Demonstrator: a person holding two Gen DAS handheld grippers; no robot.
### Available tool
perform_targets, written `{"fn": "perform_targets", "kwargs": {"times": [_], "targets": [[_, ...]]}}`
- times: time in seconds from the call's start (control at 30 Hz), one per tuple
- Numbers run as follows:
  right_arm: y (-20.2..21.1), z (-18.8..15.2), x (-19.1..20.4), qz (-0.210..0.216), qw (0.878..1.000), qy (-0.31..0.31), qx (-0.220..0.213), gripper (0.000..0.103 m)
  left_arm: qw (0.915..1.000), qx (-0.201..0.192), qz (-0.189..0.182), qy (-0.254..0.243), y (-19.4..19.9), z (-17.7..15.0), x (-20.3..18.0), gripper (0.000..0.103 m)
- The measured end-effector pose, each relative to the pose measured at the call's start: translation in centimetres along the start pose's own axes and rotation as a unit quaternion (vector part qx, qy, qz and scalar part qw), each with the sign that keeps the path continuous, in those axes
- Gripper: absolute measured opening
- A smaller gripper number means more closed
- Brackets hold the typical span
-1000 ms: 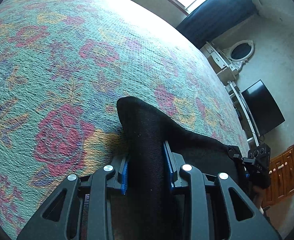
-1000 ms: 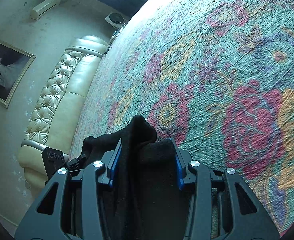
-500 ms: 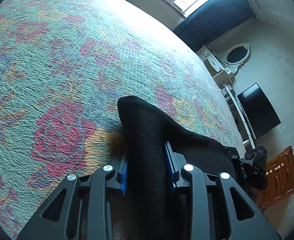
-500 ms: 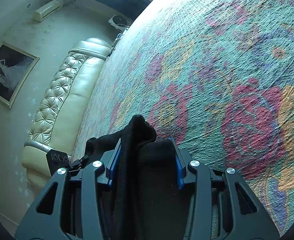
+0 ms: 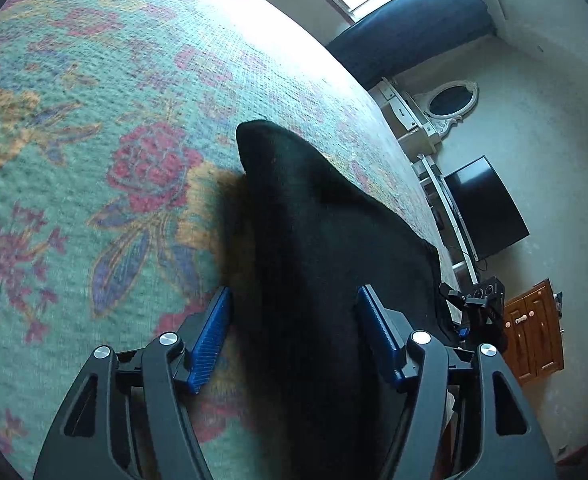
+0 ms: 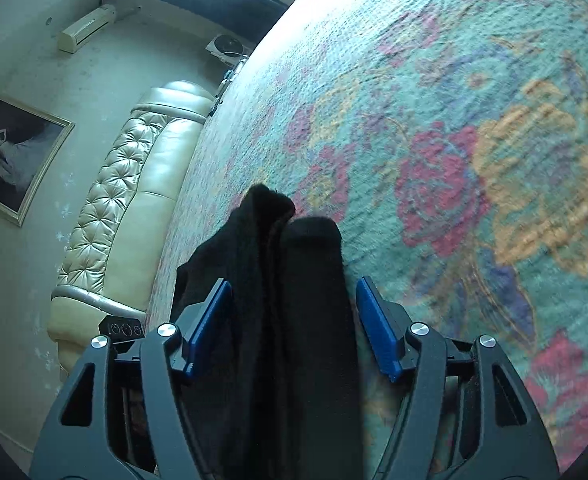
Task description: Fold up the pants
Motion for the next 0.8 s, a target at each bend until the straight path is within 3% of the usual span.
{"fn": "perform_targets", "kwargs": {"times": [0.1,0.27,0.47,0.5,0.53,0.6,0.8], "targets": [[1.3,-2.7,0.2,-0.006,1.000,0.000,0.019,0.070,0.9997,-0.001,-0.008,0.023,1.3,-2.7,-0.1,0.072],[1.6,-6.8,1.2,0.028,0.998,-0.007,0.059,0.081,0.9983,0.027,-0.030,0.042,1.6,-6.2,-1.1,0.075],[0.6,-7.2,2.4,0.010,0.999,-0.006,0.040,0.091,0.9953,0.020,-0.036,0.087,0.7,-5.4,-0.9,0.078],[0.4,-7.1,2.4,0.007,0.999,-0.012,0.036,0.091,0.9949,0.020,-0.026,0.096,0.5,-5.1,-0.8,0.067],[0.1,-7.2,2.8,0.001,0.999,-0.014,0.034,0.090,0.9944,0.028,-0.012,0.101,0.2,-4.9,-0.7,0.054],[-0.5,-7.3,2.4,-0.030,0.998,-0.018,0.045,0.056,0.9934,0.033,-0.003,0.109,-0.1,-4.9,-0.5,0.049],[-0.2,-8.2,3.3,-0.026,0.999,-0.020,0.041,0.044,0.9952,0.033,0.032,0.087,0.8,-5.1,-1.8,0.043]]}}
Point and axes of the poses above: each gripper's, at about its wrist camera, not at the fingertips, and y roughly against the way its jaws point, x to its left, z to its top, the point moved 4 cm from there along -y, roughly the way its jaws point, and after that the axes turned 8 degrees about x, right-handed, at the moved point
